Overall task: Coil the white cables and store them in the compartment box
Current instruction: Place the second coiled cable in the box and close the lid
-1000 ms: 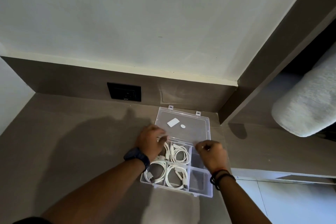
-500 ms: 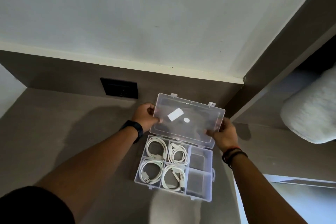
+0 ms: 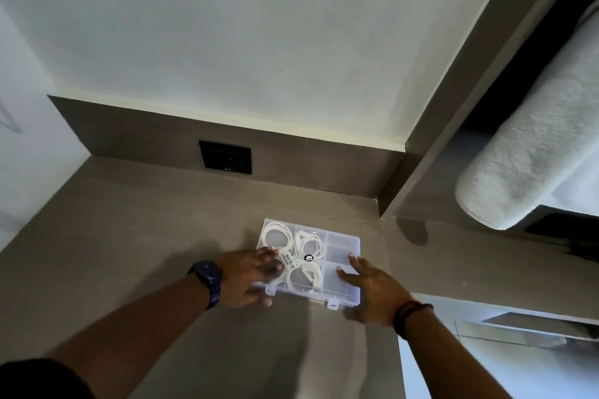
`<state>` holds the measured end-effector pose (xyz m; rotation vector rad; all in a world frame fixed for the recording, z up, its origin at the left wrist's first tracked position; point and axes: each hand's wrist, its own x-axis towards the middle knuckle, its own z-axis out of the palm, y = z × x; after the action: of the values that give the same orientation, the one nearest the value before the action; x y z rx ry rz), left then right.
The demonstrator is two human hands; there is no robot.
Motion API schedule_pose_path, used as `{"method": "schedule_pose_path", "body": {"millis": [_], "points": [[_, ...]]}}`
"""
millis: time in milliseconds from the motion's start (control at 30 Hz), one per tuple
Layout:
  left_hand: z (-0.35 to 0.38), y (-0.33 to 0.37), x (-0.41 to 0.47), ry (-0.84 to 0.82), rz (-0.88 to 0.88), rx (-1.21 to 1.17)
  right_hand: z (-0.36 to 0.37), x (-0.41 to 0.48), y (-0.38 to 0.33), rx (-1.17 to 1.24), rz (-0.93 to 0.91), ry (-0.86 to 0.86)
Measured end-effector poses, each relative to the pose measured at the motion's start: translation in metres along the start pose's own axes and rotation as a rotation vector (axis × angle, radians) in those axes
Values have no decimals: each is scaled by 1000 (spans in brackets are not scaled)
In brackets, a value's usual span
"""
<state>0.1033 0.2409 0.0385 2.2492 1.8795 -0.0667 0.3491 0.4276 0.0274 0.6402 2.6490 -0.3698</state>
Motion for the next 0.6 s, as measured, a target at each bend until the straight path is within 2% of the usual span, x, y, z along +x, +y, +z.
{"method": "schedule_pose_path", "body": {"millis": [67,100,233,367,500,600], "points": [[8,6,1,123,25,98,13,2,-7,-5,47,91],[9,8,4,120,16,124,19,3,-11,8,67,143],[14,10,15,-66,-186,64,31,7,-24,36,107,304],[23,5,21,-200,-213,71,35,7,-24,-45,46,399],[25,4,22,-24,-101,229,41,21,-19,-131,-11,422],[23,-4,30,62,-152,185,24,33,-15,-164,-32,386]]}}
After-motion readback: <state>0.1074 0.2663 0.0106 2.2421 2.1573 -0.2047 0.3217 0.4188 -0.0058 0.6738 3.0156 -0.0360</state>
